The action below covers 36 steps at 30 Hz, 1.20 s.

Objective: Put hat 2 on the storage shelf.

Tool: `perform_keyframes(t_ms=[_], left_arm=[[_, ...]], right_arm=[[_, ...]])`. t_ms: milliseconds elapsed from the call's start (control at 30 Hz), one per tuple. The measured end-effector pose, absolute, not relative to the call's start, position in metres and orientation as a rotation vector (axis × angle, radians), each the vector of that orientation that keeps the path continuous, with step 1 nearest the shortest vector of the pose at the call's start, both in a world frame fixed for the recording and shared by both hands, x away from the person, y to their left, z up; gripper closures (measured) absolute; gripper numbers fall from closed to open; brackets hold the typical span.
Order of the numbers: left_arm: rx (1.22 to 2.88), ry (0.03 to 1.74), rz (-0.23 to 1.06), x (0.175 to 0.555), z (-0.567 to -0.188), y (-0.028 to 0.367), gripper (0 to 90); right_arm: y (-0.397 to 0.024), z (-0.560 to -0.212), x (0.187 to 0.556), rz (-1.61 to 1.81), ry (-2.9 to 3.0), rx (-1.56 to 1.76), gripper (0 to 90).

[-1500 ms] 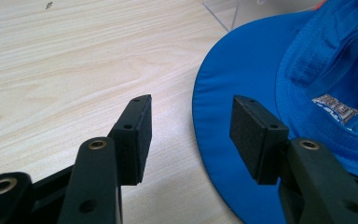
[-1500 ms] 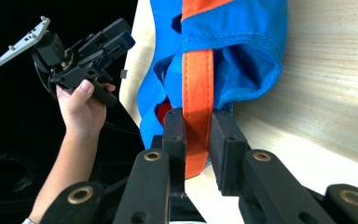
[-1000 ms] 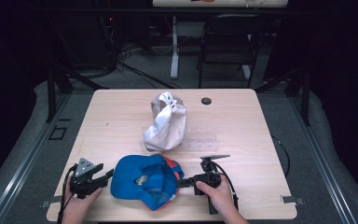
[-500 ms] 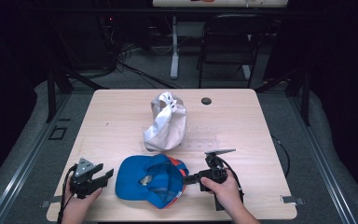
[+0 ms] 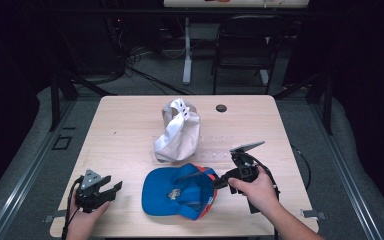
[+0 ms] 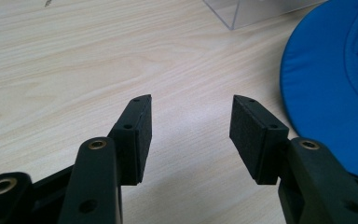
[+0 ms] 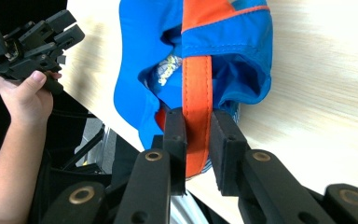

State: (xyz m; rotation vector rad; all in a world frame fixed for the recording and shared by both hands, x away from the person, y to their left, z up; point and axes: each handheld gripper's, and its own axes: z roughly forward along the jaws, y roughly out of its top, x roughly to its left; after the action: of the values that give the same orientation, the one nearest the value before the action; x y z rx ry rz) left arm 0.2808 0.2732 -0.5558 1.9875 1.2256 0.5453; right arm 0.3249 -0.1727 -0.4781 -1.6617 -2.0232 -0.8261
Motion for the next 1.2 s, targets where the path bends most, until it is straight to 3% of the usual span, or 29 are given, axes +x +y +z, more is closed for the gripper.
perform_keyframes(t_ms=[533,1200], left_arm=[[1.987,1.211,0.541,0.283,-0.557,0.268,49.2],[1.992,1.219,0.539,0.282,-0.555,0.271,49.2]], right_arm=[[-0.199,-0.423,0.327,-0.839,-1.927,-1.66,78.0],[-0.208,-0.382,0.335,-1.084,-1.627,-1.498,78.0]])
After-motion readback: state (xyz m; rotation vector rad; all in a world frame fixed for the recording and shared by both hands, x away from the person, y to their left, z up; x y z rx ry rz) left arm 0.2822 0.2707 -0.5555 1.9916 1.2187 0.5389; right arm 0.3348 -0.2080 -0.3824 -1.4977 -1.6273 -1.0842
